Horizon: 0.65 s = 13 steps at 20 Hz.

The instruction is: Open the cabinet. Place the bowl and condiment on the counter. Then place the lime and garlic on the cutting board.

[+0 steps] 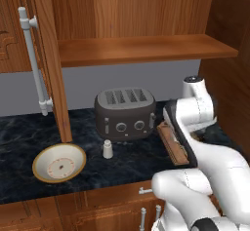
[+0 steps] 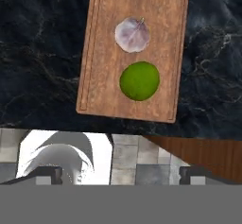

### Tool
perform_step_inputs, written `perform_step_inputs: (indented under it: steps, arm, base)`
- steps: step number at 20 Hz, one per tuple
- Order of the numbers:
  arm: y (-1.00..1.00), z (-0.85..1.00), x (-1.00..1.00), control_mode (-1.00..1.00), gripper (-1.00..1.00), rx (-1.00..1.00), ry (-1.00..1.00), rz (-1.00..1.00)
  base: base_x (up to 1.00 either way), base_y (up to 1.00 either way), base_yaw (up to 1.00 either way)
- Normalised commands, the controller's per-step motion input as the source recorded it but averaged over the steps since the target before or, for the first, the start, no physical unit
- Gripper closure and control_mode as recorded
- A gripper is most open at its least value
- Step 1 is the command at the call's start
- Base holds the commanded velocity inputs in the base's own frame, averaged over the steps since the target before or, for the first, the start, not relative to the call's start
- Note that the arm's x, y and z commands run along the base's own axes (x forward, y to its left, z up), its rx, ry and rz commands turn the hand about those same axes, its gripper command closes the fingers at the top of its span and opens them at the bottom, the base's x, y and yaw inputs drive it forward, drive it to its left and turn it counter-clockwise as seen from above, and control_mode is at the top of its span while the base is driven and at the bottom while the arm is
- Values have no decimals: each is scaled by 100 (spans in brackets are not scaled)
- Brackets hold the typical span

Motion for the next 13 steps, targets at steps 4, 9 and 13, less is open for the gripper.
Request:
perform_step_inputs:
  steps: [4,9,13]
  arm:
    - [91,72,-64,-100,-100,-14,-42,8]
    - [64,80,-26,-100,-100,-4,-30,9]
    - [25,99,-2,-100,-100,0,-7,7]
  base:
    - [0,0,0]
    - [0,0,0]
    - [0,0,0]
